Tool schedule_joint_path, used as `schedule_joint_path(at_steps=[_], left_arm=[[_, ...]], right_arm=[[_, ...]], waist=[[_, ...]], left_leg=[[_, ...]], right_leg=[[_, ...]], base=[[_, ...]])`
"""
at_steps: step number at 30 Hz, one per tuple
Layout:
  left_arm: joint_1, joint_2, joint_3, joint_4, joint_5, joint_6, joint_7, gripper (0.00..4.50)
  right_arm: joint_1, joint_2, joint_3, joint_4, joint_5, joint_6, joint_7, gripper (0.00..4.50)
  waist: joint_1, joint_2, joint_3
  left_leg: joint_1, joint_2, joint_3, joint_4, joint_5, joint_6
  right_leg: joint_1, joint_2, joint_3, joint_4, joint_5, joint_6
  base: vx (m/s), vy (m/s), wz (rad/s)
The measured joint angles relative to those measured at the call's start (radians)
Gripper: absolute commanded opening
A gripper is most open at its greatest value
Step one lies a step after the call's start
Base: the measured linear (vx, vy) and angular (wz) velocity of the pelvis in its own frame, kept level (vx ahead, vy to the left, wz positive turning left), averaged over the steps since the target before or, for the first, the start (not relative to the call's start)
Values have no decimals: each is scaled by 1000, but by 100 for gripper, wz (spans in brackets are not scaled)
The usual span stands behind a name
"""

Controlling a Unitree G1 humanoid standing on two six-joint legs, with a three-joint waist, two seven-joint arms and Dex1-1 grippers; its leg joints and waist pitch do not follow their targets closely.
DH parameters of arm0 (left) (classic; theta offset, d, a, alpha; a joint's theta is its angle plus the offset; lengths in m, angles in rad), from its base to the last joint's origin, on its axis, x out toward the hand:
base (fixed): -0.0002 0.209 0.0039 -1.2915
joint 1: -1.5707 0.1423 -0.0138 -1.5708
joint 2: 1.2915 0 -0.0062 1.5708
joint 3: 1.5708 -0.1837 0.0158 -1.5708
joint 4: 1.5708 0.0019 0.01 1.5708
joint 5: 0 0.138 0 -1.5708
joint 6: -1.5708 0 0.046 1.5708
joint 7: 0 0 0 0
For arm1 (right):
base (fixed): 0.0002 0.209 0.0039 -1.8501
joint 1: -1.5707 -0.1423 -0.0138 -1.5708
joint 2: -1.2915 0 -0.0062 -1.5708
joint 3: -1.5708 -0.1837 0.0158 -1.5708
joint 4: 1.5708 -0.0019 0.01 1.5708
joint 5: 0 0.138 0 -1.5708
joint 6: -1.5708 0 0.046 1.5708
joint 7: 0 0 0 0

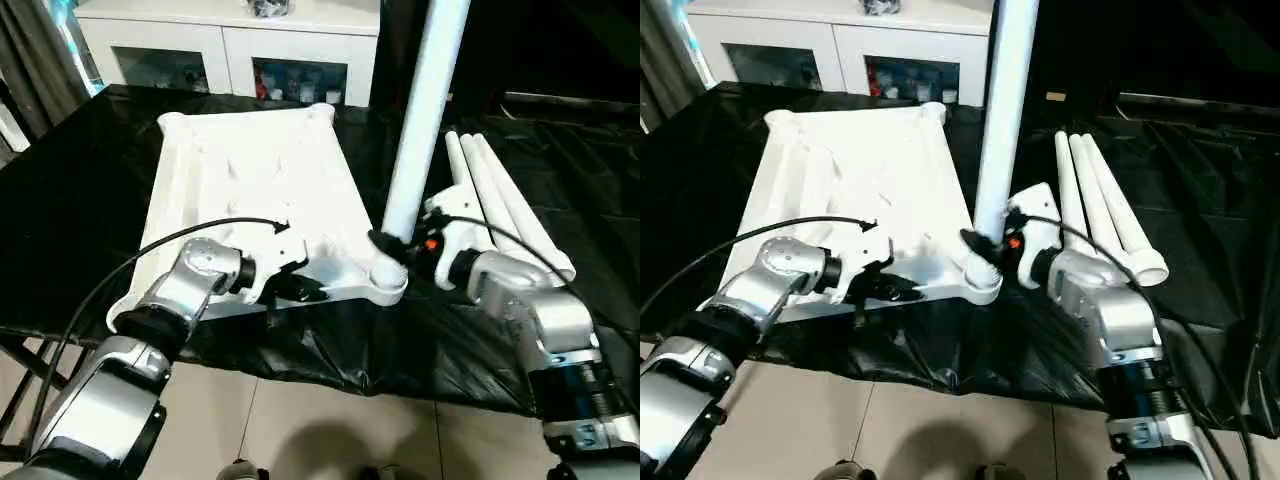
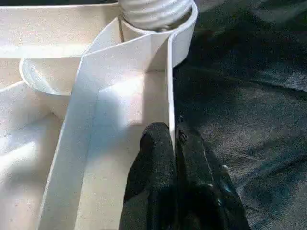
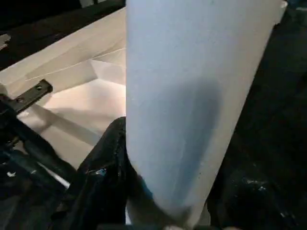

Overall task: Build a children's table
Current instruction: Insert table leg to table base

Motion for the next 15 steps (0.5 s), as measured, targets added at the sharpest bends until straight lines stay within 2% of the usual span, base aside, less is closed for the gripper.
schedule_joint_path(at_steps=[9, 15], left_arm=[[12, 3, 4, -11, 3, 1, -14, 0], [21, 3, 12, -22, 4, 7, -15, 0]], right_arm=[[5, -6, 11, 24, 0, -13, 27, 188], [11, 12, -16, 51, 16, -31, 37, 188]], waist=[[-1, 0, 0], [-6, 0, 0]], left_leg=[[3, 0, 0, -1, 0, 0], [4, 0, 0, -1, 0, 0]], right_leg=[[2, 0, 0, -1, 0, 0], [2, 0, 0, -1, 0, 1]], base=[[0, 0, 0], [0, 0, 0]])
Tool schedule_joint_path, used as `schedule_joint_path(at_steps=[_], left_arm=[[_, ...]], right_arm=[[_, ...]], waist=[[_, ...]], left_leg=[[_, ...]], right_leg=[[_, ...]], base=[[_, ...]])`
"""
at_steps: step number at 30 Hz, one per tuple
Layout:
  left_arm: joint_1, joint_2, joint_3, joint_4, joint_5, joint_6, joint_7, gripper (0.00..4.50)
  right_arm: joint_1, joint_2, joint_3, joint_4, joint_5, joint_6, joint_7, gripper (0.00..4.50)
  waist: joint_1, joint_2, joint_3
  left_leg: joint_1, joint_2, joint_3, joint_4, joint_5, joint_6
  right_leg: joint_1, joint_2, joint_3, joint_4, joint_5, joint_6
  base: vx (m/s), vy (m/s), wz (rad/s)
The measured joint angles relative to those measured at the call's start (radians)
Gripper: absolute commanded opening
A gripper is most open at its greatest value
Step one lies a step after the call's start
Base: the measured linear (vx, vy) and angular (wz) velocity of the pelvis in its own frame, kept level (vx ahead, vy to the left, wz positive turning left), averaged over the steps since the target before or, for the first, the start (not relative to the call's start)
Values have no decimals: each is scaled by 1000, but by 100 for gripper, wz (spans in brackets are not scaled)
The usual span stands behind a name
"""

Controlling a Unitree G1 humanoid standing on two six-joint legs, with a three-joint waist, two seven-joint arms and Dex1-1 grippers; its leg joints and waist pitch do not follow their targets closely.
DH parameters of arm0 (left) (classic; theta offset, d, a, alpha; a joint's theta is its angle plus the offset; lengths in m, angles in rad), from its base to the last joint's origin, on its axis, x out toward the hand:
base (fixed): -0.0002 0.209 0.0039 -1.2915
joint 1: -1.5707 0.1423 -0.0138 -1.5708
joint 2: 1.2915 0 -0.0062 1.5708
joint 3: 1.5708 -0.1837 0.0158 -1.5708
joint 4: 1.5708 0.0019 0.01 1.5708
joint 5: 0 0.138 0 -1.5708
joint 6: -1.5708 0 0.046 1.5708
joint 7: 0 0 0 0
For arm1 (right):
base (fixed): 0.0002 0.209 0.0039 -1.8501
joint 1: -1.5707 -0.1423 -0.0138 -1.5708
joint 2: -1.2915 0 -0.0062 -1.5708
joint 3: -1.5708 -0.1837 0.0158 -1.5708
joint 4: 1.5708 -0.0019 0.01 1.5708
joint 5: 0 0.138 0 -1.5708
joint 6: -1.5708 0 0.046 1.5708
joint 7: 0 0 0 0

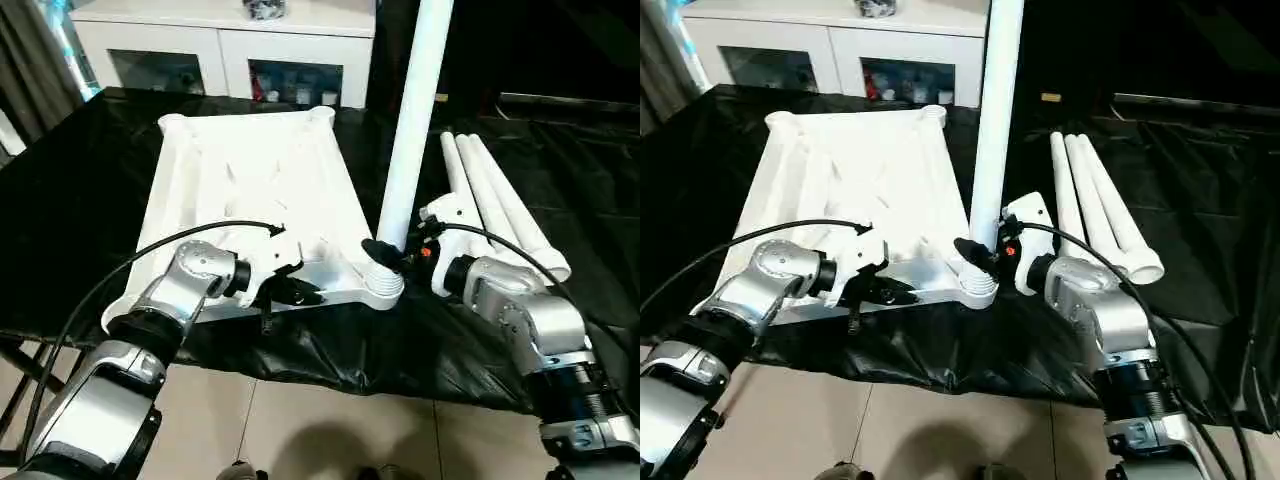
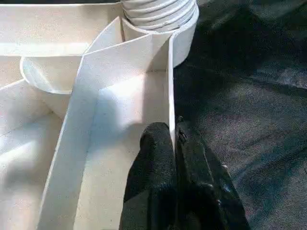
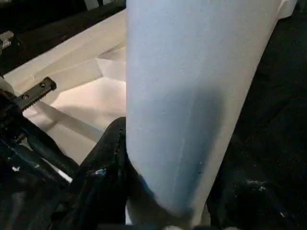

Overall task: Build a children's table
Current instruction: Insert table leg to table base

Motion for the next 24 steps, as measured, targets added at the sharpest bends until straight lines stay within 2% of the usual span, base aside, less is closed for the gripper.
schedule_joint_path(at_steps=[3, 7, 15, 19, 24], left_arm=[[0, -2, 3, -1, 1, 2, 1, 0], [1, -6, 3, -1, 3, 6, 2, 0], [1, -14, 6, 4, 5, 18, 9, 0], [1, -19, 8, 7, 9, 20, 18, 0], [1, -25, 8, 10, 15, 21, 21, 0]], right_arm=[[30, 9, -44, 11, 35, -20, 9, 188], [55, 15, -66, 17, 61, -46, 17, 188], [122, 73, -120, 47, 104, -160, 29, 188], [146, 87, -130, 55, 105, -215, 25, 188], [170, 86, -115, 40, 85, -254, 12, 188]], waist=[[3, 0, -1], [6, 1, -3], [10, 3, -9], [9, 3, -9], [8, 6, -10]], left_leg=[[0, 0, 0, 0, 0, 0], [0, 0, 0, 0, 0, 0], [0, 0, 0, -1, 0, 0], [1, 0, 0, -1, 0, 0], [2, 1, -3, -3, 0, 0]], right_leg=[[1, 0, 0, -1, 0, 0], [1, 0, 0, -1, 0, 0], [2, 0, -1, -2, 0, 1], [3, -1, -2, -3, -1, 1], [9, -2, -8, -12, -1, 1]], base=[[0, 0, 0], [0, 0, 0], [0, 0, 0], [0, 0, 0], [0, 0, 0]])
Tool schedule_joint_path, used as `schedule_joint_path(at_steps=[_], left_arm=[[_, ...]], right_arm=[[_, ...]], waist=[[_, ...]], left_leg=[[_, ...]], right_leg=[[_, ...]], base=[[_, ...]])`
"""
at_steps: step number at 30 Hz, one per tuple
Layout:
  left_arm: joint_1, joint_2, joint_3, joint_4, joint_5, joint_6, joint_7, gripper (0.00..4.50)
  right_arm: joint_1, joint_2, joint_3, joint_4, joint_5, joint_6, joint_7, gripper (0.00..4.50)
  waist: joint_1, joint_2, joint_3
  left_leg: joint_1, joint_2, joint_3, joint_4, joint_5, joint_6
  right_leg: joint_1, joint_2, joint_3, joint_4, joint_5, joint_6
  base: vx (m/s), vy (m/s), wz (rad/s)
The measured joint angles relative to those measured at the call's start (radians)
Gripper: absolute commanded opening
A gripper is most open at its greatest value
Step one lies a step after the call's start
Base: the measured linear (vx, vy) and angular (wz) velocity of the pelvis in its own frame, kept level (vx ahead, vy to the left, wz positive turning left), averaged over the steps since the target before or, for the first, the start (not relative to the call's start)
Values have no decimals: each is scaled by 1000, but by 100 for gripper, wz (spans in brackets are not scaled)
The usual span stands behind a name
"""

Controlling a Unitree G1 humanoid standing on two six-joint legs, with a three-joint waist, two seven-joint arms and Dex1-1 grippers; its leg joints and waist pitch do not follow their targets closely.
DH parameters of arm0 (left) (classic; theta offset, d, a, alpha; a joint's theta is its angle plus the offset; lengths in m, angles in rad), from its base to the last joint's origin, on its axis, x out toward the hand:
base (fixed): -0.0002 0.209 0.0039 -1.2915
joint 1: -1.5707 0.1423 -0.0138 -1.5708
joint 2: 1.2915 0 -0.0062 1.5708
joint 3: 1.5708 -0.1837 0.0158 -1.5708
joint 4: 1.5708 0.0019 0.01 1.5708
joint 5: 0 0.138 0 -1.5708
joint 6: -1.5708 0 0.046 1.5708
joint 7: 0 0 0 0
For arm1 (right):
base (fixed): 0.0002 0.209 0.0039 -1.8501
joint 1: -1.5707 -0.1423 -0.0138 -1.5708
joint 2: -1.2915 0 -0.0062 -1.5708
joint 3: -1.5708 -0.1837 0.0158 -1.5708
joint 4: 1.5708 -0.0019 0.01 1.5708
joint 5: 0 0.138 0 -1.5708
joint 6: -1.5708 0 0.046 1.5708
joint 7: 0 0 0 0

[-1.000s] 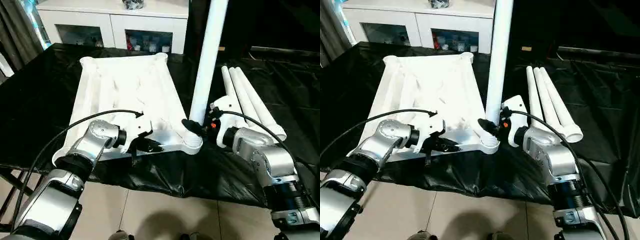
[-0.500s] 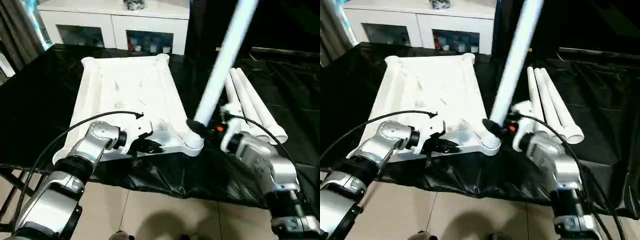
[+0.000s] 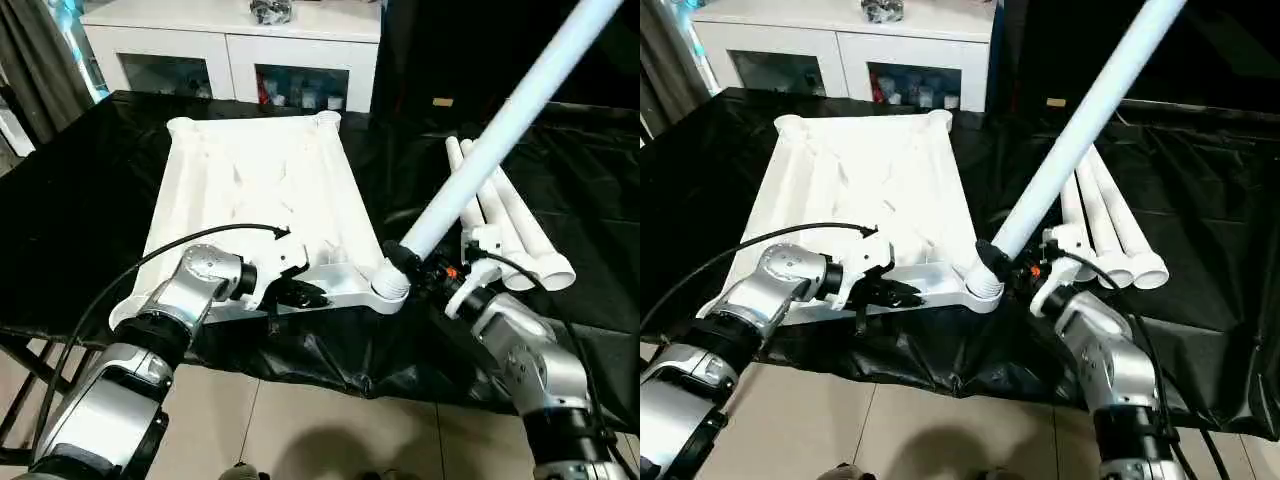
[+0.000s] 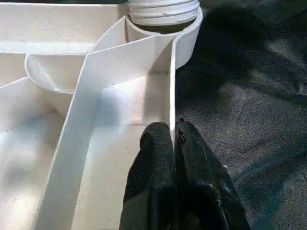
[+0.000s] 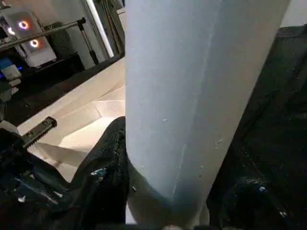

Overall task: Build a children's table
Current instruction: Insert table leg to table base

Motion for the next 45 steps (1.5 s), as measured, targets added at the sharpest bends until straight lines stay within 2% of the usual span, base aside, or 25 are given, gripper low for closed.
schedule_joint_path(at_steps=[6, 13, 16, 21, 24, 33, 45], left_arm=[[0, -2, 0, 5, 1, 0, -1, 0], [1, 5, 0, 5, 8, -2, -2, 0], [1, 7, 0, 4, 14, -8, -12, 0], [8, 17, -2, -10, 21, -7, -35, 0], [16, 30, -6, -32, 21, 1, -57, 0], [25, 58, -9, -58, 21, 5, -116, 0], [19, 73, -9, -46, 21, -3, -167, 0]], right_arm=[[5, -32, 75, -45, -93, -37, -17, 187], [-34, -68, 135, -50, -159, -36, 5, 187], [-48, -88, 156, -47, -176, -34, 35, 187], [-66, -117, 187, -32, -181, -33, 95, 187], [-58, -130, 192, -42, -176, -33, 134, 187], [-24, -145, 192, -58, -153, -64, 218, 187], [-33, -142, 192, -11, -134, -109, 302, 186]], waist=[[-4, 2, -1], [-16, 1, -2], [-19, -3, -4], [-19, -16, -12], [-17, -19, -14], [-13, -19, -14], [-16, -19, -14]], left_leg=[[3, -1, 0, -3, 0, 1], [3, -2, 0, -3, 0, 1], [3, -2, 0, -3, -1, 1], [3, -2, 0, -6, -1, 1], [3, -2, 0, -8, -1, 1], [4, -2, 1, -11, -1, 1], [4, -2, 1, -11, -1, 1]], right_leg=[[6, -11, -15, -6, 0, 0], [6, -15, -18, -6, 0, 0], [6, -15, -18, -7, 0, 0], [6, -15, -18, -6, 0, 0], [6, -15, -18, -6, 0, 0], [5, -15, -18, -7, 0, 0], [5, -15, -19, -7, 0, 1]], base=[[0, 0, 0], [0, 0, 0], [0, 0, 0], [0, 0, 0], [0, 0, 0], [0, 0, 0], [0, 0, 0]])
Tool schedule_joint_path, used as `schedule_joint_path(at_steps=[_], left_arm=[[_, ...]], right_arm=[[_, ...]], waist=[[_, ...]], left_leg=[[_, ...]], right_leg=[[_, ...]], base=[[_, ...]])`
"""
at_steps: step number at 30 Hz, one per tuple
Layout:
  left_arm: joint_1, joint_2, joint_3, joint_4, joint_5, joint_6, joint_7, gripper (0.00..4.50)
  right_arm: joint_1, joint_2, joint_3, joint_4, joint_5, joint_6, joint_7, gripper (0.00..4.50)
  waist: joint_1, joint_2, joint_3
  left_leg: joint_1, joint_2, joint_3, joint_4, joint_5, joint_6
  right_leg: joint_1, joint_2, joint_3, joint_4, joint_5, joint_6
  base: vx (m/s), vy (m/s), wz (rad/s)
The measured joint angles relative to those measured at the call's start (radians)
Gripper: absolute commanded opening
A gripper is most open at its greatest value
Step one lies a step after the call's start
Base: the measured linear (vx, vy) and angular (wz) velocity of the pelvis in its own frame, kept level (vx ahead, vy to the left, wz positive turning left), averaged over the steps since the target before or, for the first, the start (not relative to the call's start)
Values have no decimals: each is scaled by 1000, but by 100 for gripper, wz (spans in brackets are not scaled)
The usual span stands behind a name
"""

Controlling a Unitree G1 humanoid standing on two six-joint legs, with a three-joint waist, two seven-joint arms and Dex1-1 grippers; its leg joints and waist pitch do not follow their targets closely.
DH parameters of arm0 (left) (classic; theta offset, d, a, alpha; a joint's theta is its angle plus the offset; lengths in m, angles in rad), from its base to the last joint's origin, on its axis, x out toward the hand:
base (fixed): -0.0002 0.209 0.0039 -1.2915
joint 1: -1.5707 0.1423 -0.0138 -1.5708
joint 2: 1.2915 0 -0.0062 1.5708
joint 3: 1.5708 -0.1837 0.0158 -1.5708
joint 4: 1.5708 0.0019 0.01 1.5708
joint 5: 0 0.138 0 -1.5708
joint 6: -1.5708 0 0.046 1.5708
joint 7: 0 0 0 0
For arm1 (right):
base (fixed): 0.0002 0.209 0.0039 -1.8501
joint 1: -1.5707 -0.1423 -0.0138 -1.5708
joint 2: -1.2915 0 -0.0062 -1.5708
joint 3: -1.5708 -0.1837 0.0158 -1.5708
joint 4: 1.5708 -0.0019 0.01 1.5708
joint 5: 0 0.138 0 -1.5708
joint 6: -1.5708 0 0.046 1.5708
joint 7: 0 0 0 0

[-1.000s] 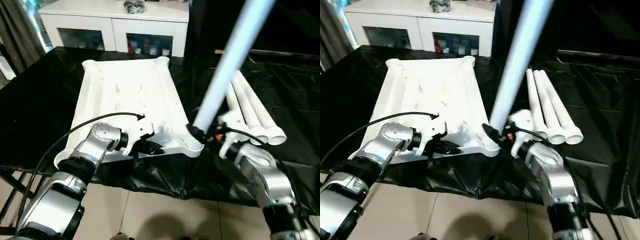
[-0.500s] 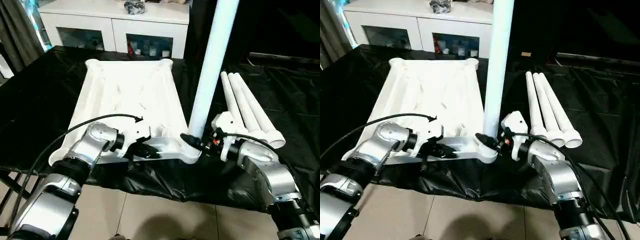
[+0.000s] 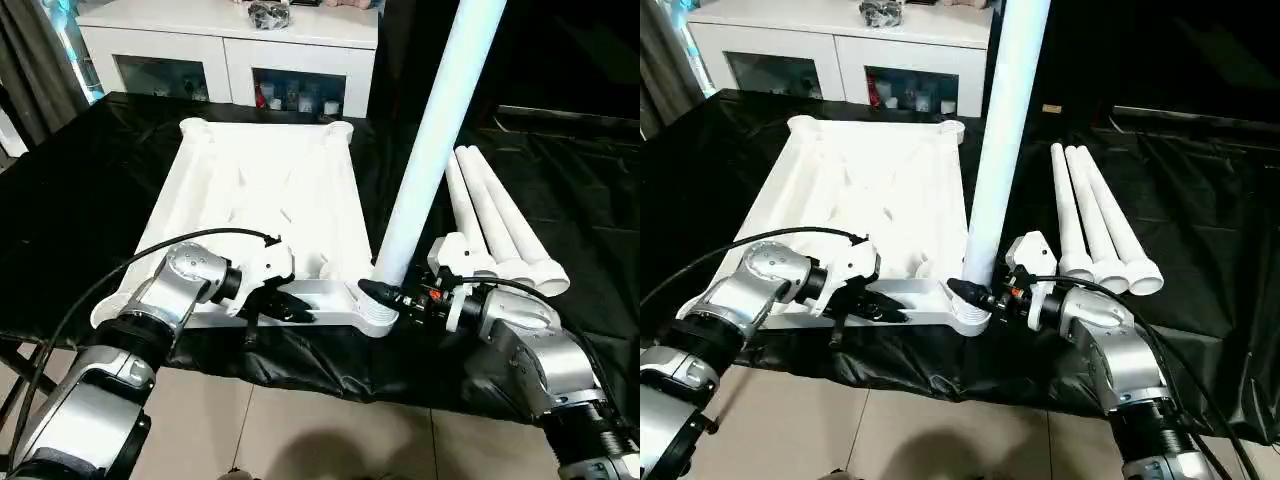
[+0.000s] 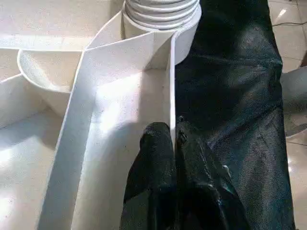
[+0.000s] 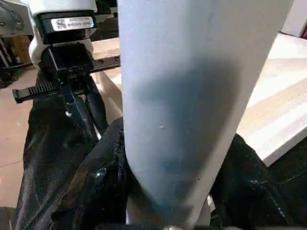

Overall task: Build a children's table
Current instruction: Insert table leg to table base

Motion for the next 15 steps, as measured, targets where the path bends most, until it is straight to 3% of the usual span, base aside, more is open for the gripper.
schedule_joint_path(at_steps=[5, 10, 13, 14, 15], left_arm=[[-1, -4, 0, 0, 4, 6, 16, 0], [-8, -51, 22, 4, 23, 67, 152, 0], [-8, -125, 51, 1, 29, 146, 295, 0], [-9, -160, 63, -3, 40, 179, 367, 0], [-10, -191, 67, -10, 46, 213, 423, 0]], right_arm=[[-14, 18, 0, 29, -3, -5, -9, 186], [-61, 83, -32, 115, -47, -33, -184, 186], [-131, 144, -74, 221, -74, -39, -334, 186], [-169, 169, -92, 271, -89, -37, -406, 186], [-194, 178, -101, 307, -103, -36, -462, 186]], waist=[[-3, 0, 0], [-11, -1, 0], [-24, 2, 2], [-30, 5, 3], [-38, 14, 7]], left_leg=[[1, 0, 0, -1, 0, 0], [1, 1, -1, 0, 0, 0], [0, 2, -13, 0, 0, 0], [-1, 3, -19, 0, 0, 0], [0, 8, -26, -1, 0, 0]], right_leg=[[0, 0, 0, 0, 0, 0], [1, -3, -10, -8, 0, 0], [9, -18, -50, -28, 0, 0], [13, -18, -59, -38, 0, 0], [24, -19, -78, -54, 0, 0]], base=[[0, 0, 0], [0, 0, 0], [0, 0, 0], [0, 0, 0], [0, 0, 0]])
